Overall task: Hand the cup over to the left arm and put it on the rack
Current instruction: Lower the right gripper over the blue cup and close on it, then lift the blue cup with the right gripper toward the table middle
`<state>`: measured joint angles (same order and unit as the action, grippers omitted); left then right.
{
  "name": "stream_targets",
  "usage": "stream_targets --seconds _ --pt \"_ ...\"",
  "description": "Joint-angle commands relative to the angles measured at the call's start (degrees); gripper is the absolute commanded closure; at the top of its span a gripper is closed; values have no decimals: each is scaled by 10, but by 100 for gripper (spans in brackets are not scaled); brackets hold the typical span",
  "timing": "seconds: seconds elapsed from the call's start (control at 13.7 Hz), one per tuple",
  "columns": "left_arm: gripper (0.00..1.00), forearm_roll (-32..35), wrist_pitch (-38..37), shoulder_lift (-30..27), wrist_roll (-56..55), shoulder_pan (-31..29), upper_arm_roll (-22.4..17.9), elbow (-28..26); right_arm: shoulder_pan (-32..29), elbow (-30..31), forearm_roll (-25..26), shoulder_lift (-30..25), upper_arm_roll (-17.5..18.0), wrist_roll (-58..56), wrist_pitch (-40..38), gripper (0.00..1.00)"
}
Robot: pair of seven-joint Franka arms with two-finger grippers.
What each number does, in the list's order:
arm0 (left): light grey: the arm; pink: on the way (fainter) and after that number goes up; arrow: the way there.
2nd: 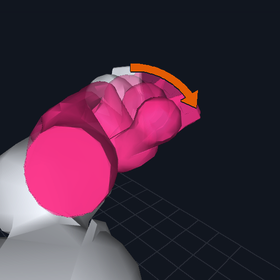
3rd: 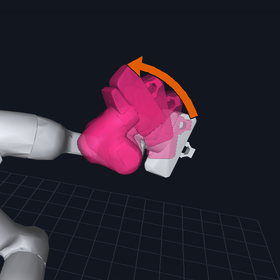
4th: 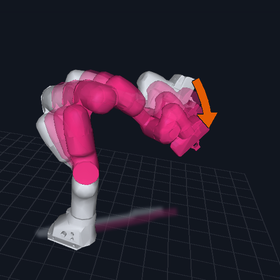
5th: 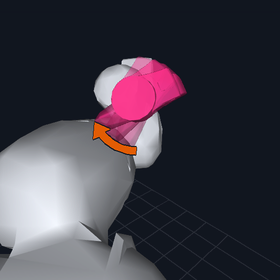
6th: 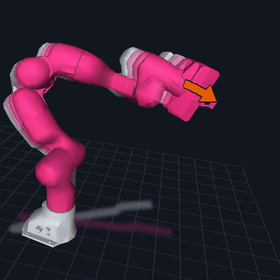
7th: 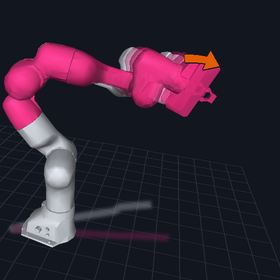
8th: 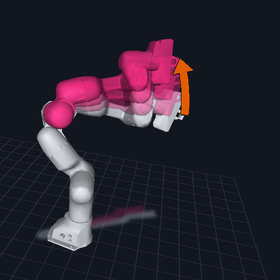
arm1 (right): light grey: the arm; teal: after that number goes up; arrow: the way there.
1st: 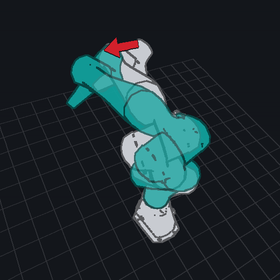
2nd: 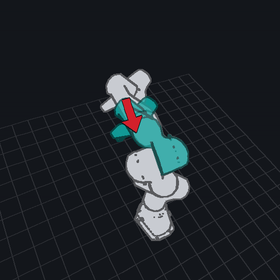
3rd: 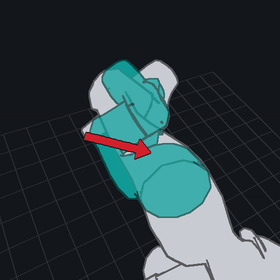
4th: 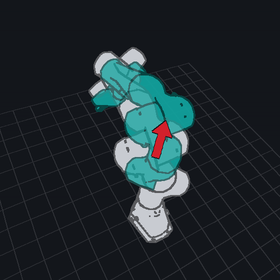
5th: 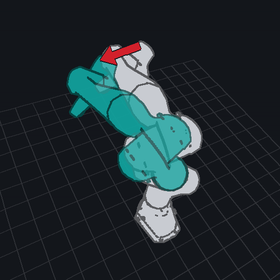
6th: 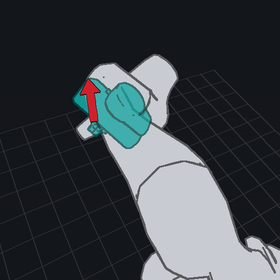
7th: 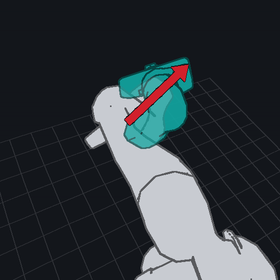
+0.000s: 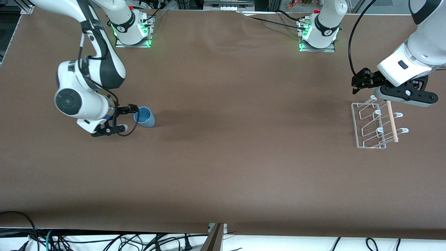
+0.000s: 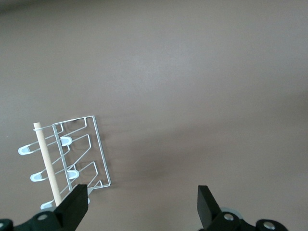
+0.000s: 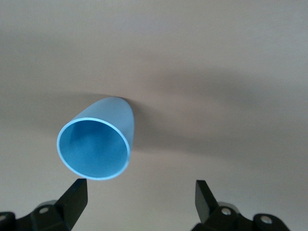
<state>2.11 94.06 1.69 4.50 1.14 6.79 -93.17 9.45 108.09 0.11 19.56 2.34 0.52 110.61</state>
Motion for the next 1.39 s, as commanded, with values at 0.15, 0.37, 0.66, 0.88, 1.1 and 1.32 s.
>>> stream_targets --seconds 0.15,0.37,0.66,0.88,1.1,1.32 --pt "0 -11 3 5 -7 1 1 9 -1 -2 -2 30 2 -10 12 1" --pt "0 -11 3 5 -7 1 1 9 3 -2 -2 50 2 -6 30 1" --pt "0 -11 3 5 -7 1 1 9 16 -9 1 79 1 -6 43 37" --pt "0 -10 3 5 -7 1 1 9 14 -17 -1 80 1 -4 44 100" --pt "0 -10 3 5 -7 1 1 9 13 -33 -2 80 1 -10 37 100" --pt "0 -10 3 5 -7 1 1 9 15 -55 -6 80 1 -6 11 100"
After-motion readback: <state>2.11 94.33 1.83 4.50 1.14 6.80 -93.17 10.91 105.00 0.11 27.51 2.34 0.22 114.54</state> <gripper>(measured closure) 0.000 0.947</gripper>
